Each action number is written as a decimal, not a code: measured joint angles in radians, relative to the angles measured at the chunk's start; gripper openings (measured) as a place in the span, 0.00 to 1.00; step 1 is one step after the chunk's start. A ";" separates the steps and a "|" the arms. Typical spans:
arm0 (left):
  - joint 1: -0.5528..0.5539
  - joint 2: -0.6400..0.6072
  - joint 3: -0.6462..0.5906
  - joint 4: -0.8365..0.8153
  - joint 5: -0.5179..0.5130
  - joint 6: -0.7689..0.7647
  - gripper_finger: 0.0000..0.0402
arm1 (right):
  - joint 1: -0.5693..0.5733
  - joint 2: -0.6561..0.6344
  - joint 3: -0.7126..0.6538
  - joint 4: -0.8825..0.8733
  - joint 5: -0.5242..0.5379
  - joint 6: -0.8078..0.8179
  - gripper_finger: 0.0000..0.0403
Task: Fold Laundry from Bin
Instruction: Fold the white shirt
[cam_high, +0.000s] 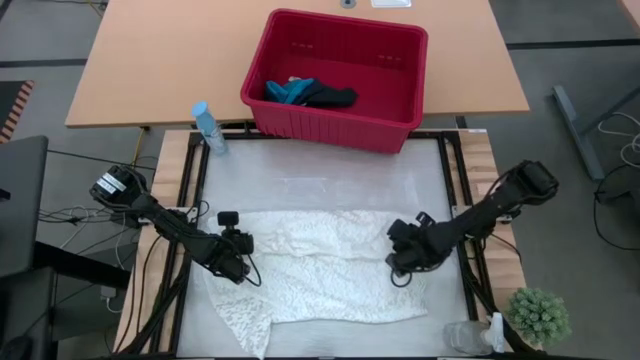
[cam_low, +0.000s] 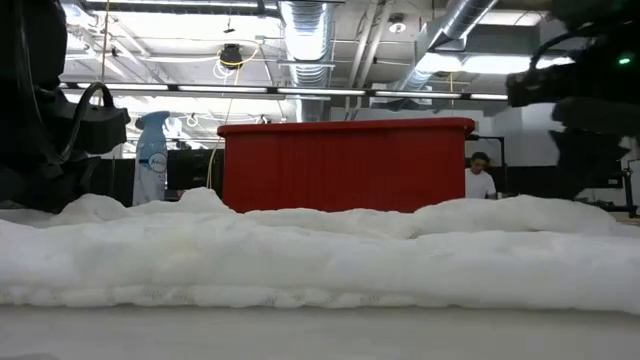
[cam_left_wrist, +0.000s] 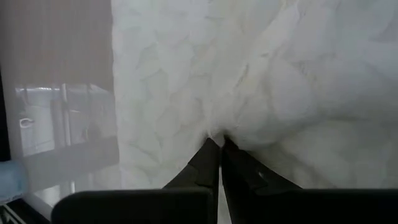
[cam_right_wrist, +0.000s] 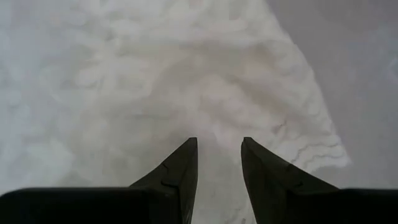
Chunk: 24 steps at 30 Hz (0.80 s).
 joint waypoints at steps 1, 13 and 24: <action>0.000 0.000 0.000 0.000 -0.003 0.004 0.00 | 0.008 -0.001 -0.006 -0.003 0.003 0.014 0.37; 0.000 0.001 -0.001 0.000 -0.008 0.017 0.00 | -0.054 0.022 -0.114 -0.064 -0.055 0.174 0.28; 0.000 0.002 -0.001 -0.004 -0.001 0.027 0.00 | 0.077 -0.147 -0.078 0.117 0.098 -0.253 0.27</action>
